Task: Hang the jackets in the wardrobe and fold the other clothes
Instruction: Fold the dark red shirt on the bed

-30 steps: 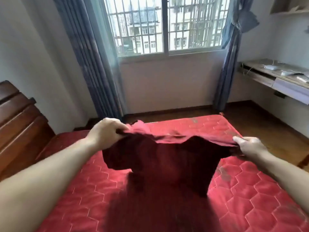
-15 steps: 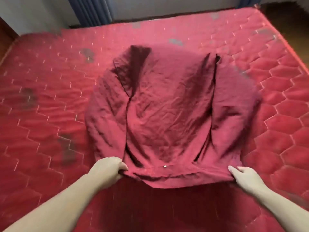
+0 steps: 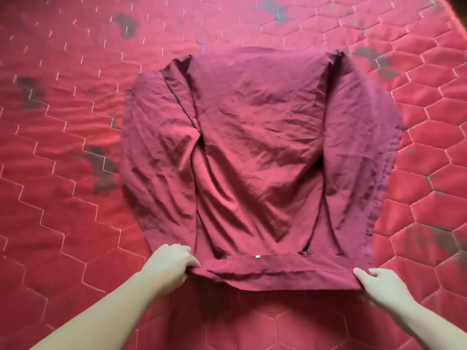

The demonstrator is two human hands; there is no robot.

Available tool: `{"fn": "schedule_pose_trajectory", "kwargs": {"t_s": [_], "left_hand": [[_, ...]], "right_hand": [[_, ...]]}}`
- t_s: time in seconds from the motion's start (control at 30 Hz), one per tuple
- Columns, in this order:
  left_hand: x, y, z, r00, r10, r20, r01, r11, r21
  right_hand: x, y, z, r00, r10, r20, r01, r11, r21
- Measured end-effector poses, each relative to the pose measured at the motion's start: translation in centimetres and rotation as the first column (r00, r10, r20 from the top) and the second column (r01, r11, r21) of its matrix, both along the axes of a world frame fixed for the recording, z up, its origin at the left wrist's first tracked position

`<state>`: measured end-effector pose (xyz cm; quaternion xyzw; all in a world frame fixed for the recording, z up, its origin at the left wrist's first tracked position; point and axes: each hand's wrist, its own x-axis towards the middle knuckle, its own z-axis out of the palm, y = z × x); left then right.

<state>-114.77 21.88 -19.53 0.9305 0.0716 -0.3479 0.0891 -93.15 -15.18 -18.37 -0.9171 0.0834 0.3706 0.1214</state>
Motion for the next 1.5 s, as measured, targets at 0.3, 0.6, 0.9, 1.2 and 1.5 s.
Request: {"fn": "schedule_pose_trajectory", "kwargs": {"t_s": [0.3,0.6,0.9,1.2,1.5], "left_hand": [[-2.4,-3.6,1.8,0.789,0.41,0.458,-0.304,0.908,-0.289],[1.0,-4.7,6.4,0.668,0.55,0.502,-0.295,0.815,-0.499],[2.2,-4.7,7.2,0.666,0.666,0.336,-0.365,0.683,-0.632],[5.3,-4.1,8.4,0.777,0.283,0.562,-0.058,0.921,-0.385],[8.7,-4.6,9.6,0.602,0.043,0.797,0.116,0.983,-0.141]], "right_hand": [[1.0,3.6,2.3,0.843,-0.253,0.474,0.102,0.941,0.321],[-5.4,16.6,7.2,0.827,0.199,0.525,-0.503,0.677,0.536],[-10.4,17.1,4.7,0.858,0.373,0.355,-0.508,0.503,0.699],[-9.2,16.1,6.1,0.894,0.285,0.346,-0.445,0.467,0.764],[-8.2,14.7,6.8,0.944,0.159,0.289,-0.329,0.522,0.787]]}}
